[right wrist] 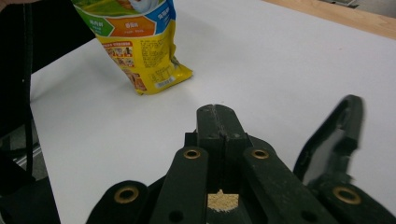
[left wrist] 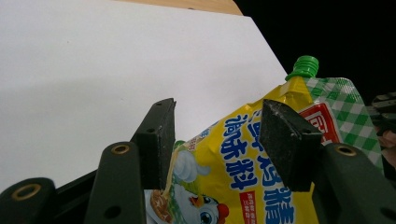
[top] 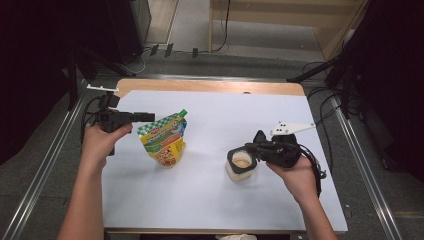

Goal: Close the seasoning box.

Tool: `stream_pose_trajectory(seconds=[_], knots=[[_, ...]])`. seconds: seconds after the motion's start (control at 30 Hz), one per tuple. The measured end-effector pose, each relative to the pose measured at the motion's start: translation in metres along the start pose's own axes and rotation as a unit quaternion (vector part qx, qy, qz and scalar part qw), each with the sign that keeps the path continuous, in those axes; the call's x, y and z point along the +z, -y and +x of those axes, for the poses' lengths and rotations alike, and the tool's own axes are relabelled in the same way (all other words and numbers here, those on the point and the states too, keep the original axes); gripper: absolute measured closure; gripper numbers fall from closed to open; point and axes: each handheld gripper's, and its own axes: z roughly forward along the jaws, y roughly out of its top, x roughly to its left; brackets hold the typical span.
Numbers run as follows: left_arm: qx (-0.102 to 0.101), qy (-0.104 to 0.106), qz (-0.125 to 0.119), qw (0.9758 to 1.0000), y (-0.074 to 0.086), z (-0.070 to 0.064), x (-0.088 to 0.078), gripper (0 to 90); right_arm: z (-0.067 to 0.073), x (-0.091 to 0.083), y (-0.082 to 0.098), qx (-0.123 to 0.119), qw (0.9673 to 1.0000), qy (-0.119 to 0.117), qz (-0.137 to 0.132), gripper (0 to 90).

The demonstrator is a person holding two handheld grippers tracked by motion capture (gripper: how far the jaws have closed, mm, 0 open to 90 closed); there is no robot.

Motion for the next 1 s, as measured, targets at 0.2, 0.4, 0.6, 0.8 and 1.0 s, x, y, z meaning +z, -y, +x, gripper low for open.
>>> stream_pose_trajectory(seconds=[0.2,0.4,0.6,0.8,1.0], knots=[[-0.001,0.0,0.0,1.0,0.0,0.0,0.0,46.5,-0.005,-0.017,-0.003,0.006,0.9999,0.011,-0.01,90.0],[0.001,-0.001,0.001,1.0,0.0,0.0,0.0,46.5,-0.012,-0.035,-0.004,0.012,0.9993,0.025,-0.023,90.0],[0.0,0.0,0.0,1.0,0.0,0.0,0.0,46.5,-0.019,-0.047,-0.003,0.023,0.9984,0.038,-0.034,90.0],[0.0,0.0,0.0,1.0,0.0,0.0,0.0,46.5,-0.028,-0.05,0.002,0.035,0.9973,0.054,-0.034,90.0],[0.0,0.0,0.001,1.0,0.0,0.0,0.0,46.2,-0.036,-0.041,0.01,0.051,0.9968,0.058,-0.022,90.0]])
